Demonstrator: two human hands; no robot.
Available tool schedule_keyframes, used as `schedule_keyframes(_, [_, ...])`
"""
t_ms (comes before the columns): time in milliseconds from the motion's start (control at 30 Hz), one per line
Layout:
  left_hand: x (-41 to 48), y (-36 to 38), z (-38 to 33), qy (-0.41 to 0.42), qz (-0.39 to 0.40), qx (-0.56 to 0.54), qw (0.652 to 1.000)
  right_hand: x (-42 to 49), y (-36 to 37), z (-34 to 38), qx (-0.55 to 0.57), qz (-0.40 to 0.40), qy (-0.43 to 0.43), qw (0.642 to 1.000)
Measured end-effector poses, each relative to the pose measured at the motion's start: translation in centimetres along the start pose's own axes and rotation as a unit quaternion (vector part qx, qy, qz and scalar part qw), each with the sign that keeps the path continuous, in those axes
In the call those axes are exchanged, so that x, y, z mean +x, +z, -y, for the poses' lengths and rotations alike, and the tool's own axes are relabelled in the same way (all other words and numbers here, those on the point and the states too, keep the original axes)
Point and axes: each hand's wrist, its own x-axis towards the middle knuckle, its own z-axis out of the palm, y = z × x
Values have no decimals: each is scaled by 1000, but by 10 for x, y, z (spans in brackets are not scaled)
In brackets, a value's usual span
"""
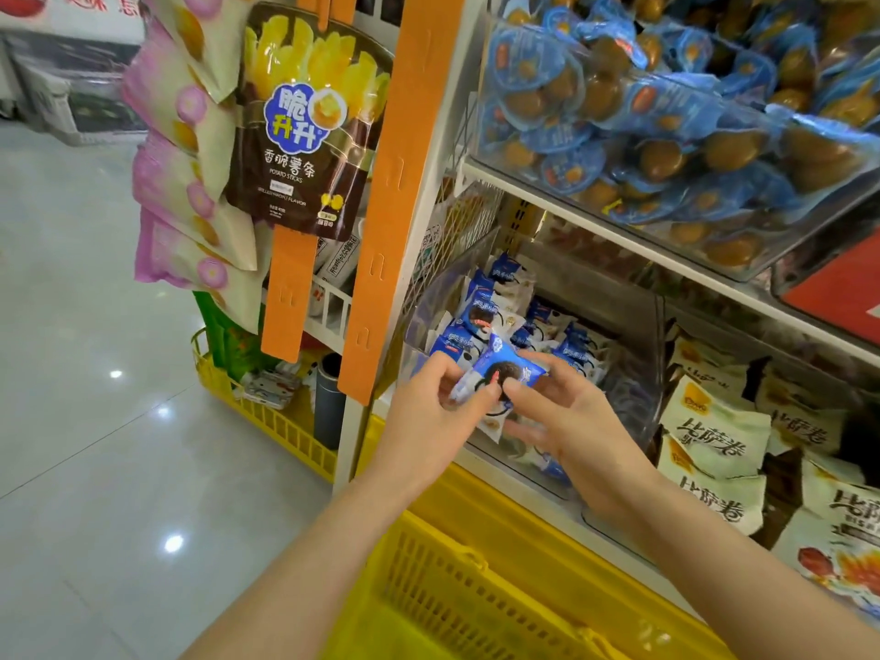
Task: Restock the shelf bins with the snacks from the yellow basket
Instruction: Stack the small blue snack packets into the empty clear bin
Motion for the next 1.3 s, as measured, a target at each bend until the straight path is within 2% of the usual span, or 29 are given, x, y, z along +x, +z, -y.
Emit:
schedule_keyframes(100, [11,0,4,77,-2,122,990,15,-3,7,-26,-40,-2,999])
schedule_keyframes(167, [22,-3,8,131,-1,204,970,36,-11,15,-58,-111,-20,992])
schedule_keyframes(233, [33,-9,15,163,2,273,948,62,-17,25,-135,-168,-67,974])
schedule_keyframes(333, [39,-13,26,208,20,350,913,97,-19,26,-286,-152,-103,941])
schedule_keyframes(433, [43,-17,32,227,37,356,906,123,-13,18,-381,-102,-107,913])
schedule_keyframes(567, [47,-17,37,236,37,337,911,140,1,4,-408,-39,-83,908])
schedule_keyframes(633, [46,-16,38,239,34,328,913,142,6,-6,-428,-68,-97,896])
schedule_keyframes(700, [46,-15,40,240,29,323,915,142,8,-13,-440,-144,-92,881])
schedule_keyframes(767, [47,-14,41,240,25,324,915,142,8,-16,-425,-170,-30,889])
schedule_keyframes(833, [47,-13,41,237,23,327,914,143,9,-18,-409,-141,15,902])
schedule_keyframes(933, [46,-13,41,233,26,332,914,146,14,-19,-348,-139,-17,927])
schedule_keyframes(1000, [46,-13,41,234,25,334,913,149,16,-20,-339,-130,-34,931])
schedule_keyframes(1300, [47,-14,41,241,22,372,896,134,10,-14,-407,-74,-54,909])
